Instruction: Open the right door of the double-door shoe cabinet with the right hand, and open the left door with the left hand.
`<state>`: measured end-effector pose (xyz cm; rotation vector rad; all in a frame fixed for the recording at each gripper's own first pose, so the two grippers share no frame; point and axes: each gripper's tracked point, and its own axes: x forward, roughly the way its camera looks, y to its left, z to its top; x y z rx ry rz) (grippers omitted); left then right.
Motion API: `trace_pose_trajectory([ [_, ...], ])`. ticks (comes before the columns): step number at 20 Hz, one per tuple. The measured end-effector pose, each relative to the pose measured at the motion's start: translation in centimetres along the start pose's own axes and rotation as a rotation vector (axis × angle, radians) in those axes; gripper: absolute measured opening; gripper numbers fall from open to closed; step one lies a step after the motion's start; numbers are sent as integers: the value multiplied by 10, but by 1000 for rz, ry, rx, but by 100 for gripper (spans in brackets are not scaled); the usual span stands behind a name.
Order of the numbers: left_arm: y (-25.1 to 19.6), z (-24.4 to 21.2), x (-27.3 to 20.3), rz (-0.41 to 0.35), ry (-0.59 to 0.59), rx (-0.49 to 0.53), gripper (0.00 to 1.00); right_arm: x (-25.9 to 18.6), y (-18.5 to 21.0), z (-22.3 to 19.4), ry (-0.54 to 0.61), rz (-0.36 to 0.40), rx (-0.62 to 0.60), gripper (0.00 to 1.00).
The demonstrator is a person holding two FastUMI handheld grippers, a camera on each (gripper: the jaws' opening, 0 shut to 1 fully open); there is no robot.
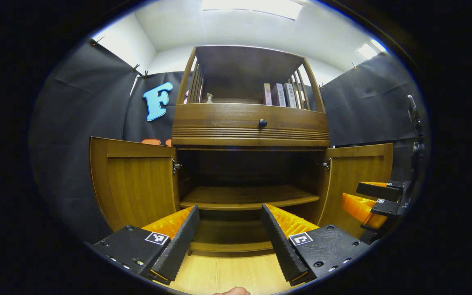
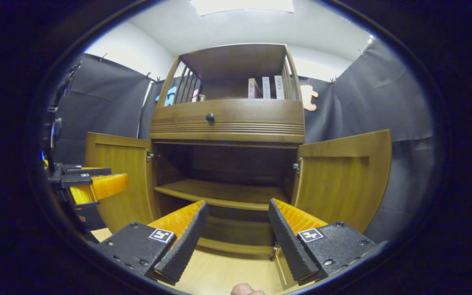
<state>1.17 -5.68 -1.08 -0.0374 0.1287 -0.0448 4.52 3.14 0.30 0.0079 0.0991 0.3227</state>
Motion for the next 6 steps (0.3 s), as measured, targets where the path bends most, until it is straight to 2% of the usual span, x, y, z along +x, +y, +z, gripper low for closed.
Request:
trace_pose_trajectory([
  [1, 0, -1, 0, 2, 2, 4, 91, 0, 1, -1, 1, 2, -4, 96],
  [2, 1, -1, 0, 3, 4, 5, 100, 0, 2, -2, 4, 3, -8, 96],
  [6, 3, 1, 1, 15, -11, 17, 100, 5, 4, -5, 5, 10, -6, 96],
])
